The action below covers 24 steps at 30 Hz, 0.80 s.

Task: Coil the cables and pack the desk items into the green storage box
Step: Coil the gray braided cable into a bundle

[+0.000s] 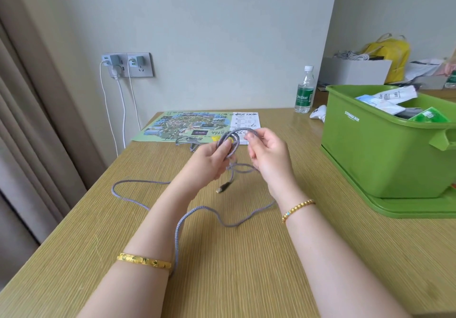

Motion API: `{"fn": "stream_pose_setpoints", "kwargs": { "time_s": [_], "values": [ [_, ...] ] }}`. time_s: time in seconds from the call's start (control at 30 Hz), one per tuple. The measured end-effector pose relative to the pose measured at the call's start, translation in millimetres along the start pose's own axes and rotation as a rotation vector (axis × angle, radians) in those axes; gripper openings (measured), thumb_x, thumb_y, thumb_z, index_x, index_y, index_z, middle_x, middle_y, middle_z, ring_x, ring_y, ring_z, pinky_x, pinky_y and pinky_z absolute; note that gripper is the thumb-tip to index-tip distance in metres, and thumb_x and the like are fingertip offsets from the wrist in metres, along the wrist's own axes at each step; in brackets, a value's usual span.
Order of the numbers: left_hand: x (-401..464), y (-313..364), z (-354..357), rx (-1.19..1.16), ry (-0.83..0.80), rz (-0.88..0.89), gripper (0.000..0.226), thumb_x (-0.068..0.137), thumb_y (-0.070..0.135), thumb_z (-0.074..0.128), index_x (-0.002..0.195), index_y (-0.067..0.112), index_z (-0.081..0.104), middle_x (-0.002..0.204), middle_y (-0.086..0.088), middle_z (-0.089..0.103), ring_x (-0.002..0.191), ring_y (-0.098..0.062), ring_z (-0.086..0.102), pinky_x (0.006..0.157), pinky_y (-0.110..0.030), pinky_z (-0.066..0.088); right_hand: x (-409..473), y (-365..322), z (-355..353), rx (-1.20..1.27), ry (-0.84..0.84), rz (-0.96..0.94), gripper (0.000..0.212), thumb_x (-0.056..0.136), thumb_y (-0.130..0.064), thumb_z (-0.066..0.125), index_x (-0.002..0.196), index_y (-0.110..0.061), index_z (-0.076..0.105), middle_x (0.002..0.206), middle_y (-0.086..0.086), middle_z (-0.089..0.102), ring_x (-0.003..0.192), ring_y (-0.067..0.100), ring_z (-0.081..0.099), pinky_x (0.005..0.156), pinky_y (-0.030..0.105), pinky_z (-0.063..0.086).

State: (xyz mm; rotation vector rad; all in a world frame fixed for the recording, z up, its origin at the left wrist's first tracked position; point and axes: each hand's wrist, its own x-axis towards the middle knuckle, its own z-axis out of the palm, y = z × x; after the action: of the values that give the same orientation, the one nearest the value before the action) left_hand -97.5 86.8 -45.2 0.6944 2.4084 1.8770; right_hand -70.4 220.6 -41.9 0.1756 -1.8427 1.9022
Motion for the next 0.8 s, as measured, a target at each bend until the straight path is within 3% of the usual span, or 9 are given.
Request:
{"fn": "stream_pose_setpoints", "kwargs": {
  "time_s": [0.07,0.17,0.23,0.33,0.4,0.57,0.7,0.8],
  "values": [
    [-1.6,-0.4,-1.4,-0.148,-0.087,0.005,0.038,0.1,0.036,0.036,0.069,0.015,0.045,0.048,0.01,0.033,0.042,-0.009,0.029,0.042,-0.016,0.028,-0.5,-1.6,-2.2,0.048,-0.064,0.042,0.023,0.096,-0.015,0.048,0.075,-0.01,0.056,0.052,-0.002,0.037,0.035,-0.001,0.028,0.036,0.011,0.023],
    [-0.3,-1.1,1.0,-0.297,0.014,-0.033,0.039,0.099,0.037,0.036,0.068,0.016,0.045,0.047,0.01,0.033,0.042,-0.009,0.029,0.042,-0.018,0.029,-2.0,-2.3,-1.0,0.057,-0.197,0.099,0.027,0.098,-0.021,0.043,0.079,-0.012,0.06,0.053,-0.002,0.037,0.036,0.002,0.026,0.035,0.013,0.02],
    [2.3,-3.0,3.2,-0.163,0.142,-0.037,0.039,0.099,0.037,0.036,0.067,0.016,0.046,0.042,0.013,0.037,0.04,-0.006,0.031,0.043,-0.02,0.027,-1.6,-4.1,-1.4,0.046,-0.191,0.129,0.025,0.097,-0.026,0.046,0.082,-0.011,0.059,0.051,-0.005,0.036,0.036,0.003,0.024,0.034,0.014,0.018],
    [3.2,-6.7,5.0,0.26,0.34,0.06,0.04,0.097,0.036,0.041,0.061,0.021,0.046,0.042,0.012,0.044,0.039,-0.001,0.041,0.041,-0.013,0.029,-1.1,-8.1,-6.1,0.015,-0.154,0.173,0.028,0.089,-0.034,0.058,0.088,-0.006,0.053,0.049,-0.01,0.033,0.036,0.003,0.022,0.032,0.015,0.017],
    [1.0,-5.7,6.4,0.312,0.366,0.093,0.04,0.097,0.034,0.042,0.058,0.024,0.041,0.048,0.012,0.045,0.043,0.002,0.045,0.044,-0.012,0.032,-2.2,-9.2,-7.7,-0.033,-0.196,0.173,0.025,0.087,-0.03,0.062,0.086,-0.009,0.049,0.047,-0.015,0.035,0.037,0.002,0.023,0.033,0.014,0.017],
    [0.9,-3.5,2.3,0.41,0.255,0.083,0.042,0.099,0.033,0.039,0.06,0.018,0.038,0.05,0.005,0.045,0.046,-0.01,0.04,0.049,-0.025,0.031,-4.4,-9.9,-6.6,-0.15,-0.276,0.167,0.015,0.09,-0.012,0.059,0.078,-0.017,0.051,0.048,-0.017,0.047,0.035,-0.004,0.04,0.035,0.007,0.028],
    [-4.3,-1.2,-0.9,0.285,0.026,0.027,0.04,0.098,0.034,0.039,0.063,0.017,0.046,0.037,0.005,0.047,0.033,-0.008,0.039,0.037,-0.018,0.031,-4.6,-10.6,-8.3,-0.192,-0.277,0.131,0.005,0.091,-0.01,0.056,0.091,-0.014,0.052,0.069,-0.012,0.047,0.043,-0.008,0.047,0.043,0.007,0.036],
    [-7.0,-1.8,-8.2,0.053,-0.165,-0.041,0.031,0.098,0.028,0.042,0.074,0.014,0.054,0.046,0.005,0.045,0.039,-0.013,0.039,0.039,-0.021,0.028,-5.9,-11.8,-11.4,-0.219,-0.336,0.06,0.003,0.091,-0.01,0.056,0.091,-0.012,0.054,0.073,-0.012,0.048,0.047,-0.008,0.048,0.048,0.004,0.036]
  ]
}}
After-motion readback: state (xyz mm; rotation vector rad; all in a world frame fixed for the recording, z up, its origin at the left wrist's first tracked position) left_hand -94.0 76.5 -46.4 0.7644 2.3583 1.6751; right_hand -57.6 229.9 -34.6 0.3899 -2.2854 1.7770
